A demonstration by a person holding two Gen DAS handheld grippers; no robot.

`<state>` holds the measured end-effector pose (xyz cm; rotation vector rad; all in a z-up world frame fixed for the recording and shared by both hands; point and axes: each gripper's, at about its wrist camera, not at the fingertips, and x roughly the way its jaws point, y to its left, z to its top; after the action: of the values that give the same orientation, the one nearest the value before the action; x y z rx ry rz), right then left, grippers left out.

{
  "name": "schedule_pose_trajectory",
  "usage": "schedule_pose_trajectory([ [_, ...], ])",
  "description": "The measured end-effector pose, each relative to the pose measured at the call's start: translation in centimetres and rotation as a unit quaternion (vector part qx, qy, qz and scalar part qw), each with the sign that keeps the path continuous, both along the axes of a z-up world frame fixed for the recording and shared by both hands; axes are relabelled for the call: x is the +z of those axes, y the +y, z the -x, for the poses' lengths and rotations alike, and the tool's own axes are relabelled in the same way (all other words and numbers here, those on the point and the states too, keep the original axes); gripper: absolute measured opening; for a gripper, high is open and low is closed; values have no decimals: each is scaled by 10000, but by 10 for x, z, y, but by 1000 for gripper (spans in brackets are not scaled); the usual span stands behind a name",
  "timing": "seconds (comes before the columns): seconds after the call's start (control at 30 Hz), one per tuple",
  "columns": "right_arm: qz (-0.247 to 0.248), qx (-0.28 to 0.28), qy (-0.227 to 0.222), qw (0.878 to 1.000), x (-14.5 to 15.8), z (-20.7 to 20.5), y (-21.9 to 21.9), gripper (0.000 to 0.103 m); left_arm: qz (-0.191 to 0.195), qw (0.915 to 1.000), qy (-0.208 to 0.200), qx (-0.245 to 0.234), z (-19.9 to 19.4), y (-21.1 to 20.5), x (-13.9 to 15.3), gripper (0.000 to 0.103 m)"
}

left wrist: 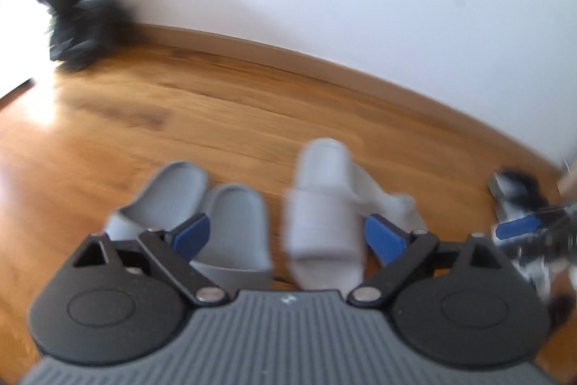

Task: Organize scattered shoes
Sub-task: 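Grasp a light grey slide strap with the left gripper, then lower the light grey slide with the left gripper while the right gripper holds another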

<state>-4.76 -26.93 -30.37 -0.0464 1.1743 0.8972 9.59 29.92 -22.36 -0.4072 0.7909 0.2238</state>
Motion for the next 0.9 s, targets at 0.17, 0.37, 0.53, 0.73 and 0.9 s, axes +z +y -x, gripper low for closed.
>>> schedule_pose_trajectory([
  [0.17,189,-63,-264,9995,-24,-7,64,102,323,9991,18,290,10,21,4,94],
  [0.37,1041,-827,-203,9909,-90,-15,130,102,479,9984,149,264,31,25,-3,94],
  [0.53,1483,-1262,206,9806,-142,-28,144,96,455,9983,184,306,39,32,-5,94],
  [0.73,1145,-805,790,9870,-140,-2,123,82,512,9977,212,380,44,36,-9,94],
  [0.9,1201,-665,961,9858,-149,29,119,86,570,9971,267,425,41,34,-14,94],
])
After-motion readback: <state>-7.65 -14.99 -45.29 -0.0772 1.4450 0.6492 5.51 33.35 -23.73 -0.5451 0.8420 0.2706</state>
